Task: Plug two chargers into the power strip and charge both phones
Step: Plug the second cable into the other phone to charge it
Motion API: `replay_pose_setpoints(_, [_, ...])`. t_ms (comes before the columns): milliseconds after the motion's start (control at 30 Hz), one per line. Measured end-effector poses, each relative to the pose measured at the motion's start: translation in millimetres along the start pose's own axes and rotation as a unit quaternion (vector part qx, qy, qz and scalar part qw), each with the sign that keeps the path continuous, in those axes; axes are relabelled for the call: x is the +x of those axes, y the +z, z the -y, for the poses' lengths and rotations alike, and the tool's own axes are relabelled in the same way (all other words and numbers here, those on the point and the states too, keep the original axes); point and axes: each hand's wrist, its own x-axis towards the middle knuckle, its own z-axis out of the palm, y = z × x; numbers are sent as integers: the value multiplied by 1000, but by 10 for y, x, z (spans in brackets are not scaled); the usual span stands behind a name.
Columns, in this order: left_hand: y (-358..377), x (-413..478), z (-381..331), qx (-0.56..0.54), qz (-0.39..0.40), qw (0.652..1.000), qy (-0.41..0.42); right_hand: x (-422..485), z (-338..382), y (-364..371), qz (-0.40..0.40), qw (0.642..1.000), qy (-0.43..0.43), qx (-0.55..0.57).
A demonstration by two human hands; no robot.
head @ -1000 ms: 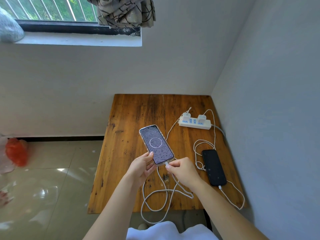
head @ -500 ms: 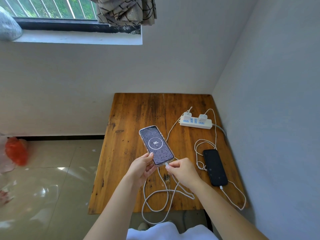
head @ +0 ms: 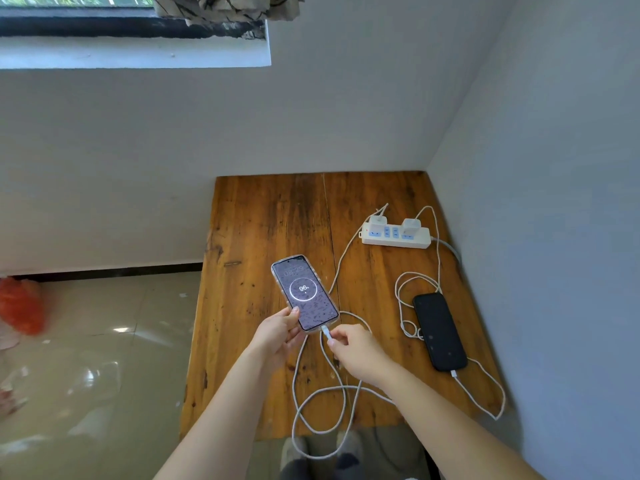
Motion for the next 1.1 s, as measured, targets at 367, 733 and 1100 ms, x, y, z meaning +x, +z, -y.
replay_pose_setpoints(367, [-275, 860, -35, 54, -18, 997, -45, 633, -226, 274, 37, 992, 45, -115])
replay_pose_setpoints(733, [-531, 1113, 124, 151, -67, 986, -14, 808, -386, 636, 29, 989, 60, -131])
replay_pose_setpoints(1100, [-507, 1014, 288, 389, -158, 898, 133, 762, -365, 832, -9, 988, 80, -129])
